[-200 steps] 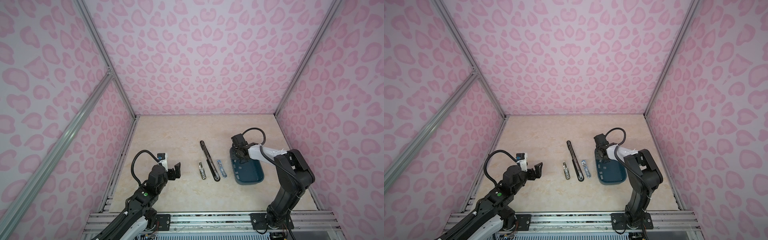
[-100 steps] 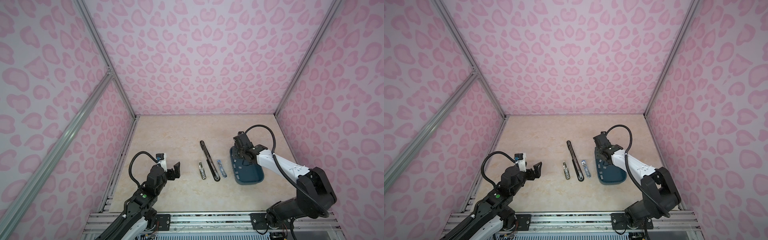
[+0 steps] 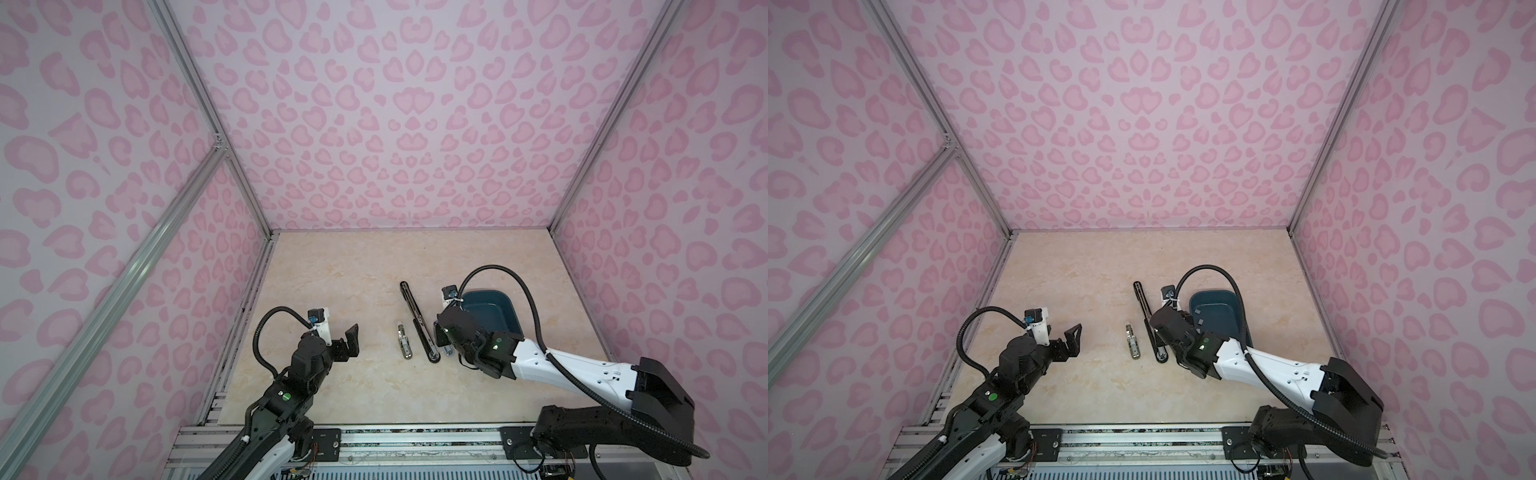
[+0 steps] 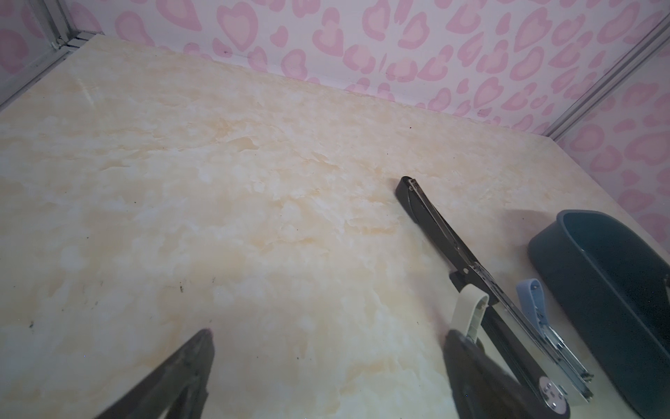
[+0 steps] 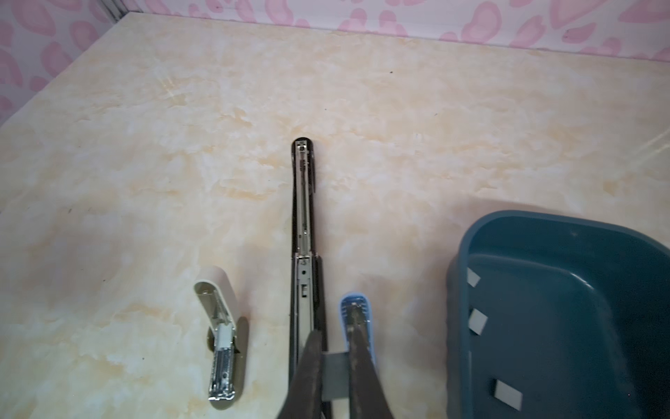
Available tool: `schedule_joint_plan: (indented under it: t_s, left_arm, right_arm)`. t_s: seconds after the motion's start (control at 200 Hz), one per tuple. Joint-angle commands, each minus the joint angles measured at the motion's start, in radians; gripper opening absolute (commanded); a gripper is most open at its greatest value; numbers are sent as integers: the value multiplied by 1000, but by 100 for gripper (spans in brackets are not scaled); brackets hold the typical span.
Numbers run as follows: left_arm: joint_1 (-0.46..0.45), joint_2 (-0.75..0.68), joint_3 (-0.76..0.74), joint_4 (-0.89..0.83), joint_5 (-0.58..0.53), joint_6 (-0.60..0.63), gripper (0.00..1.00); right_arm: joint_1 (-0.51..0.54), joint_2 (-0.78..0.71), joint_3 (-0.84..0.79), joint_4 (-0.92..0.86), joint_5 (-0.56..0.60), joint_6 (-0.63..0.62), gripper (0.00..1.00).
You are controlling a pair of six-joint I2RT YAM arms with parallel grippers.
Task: Load the staples into the stapler
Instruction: 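Carry the white block with the right gripper over the cream stapler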
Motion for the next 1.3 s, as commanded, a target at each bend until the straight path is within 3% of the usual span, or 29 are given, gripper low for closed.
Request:
schedule_joint_plan:
  t_s: [0.0, 0.32, 0.635, 1.295]
  left_arm:
    - [1, -13, -2, -3, -27, -19, 99]
    - [0, -62, -16, -13, -29, -25, 99]
    - [-1, -60, -24, 16, 30, -1, 100]
    - [-5, -167, -58, 4, 23, 3, 98]
  right_arm:
    - [70, 75, 32, 103, 91, 31, 8]
    - [178, 256, 138, 90, 159, 89, 8]
    - [180, 324, 91, 179, 139, 139, 8]
    - [187, 428, 82, 201, 63, 204, 6]
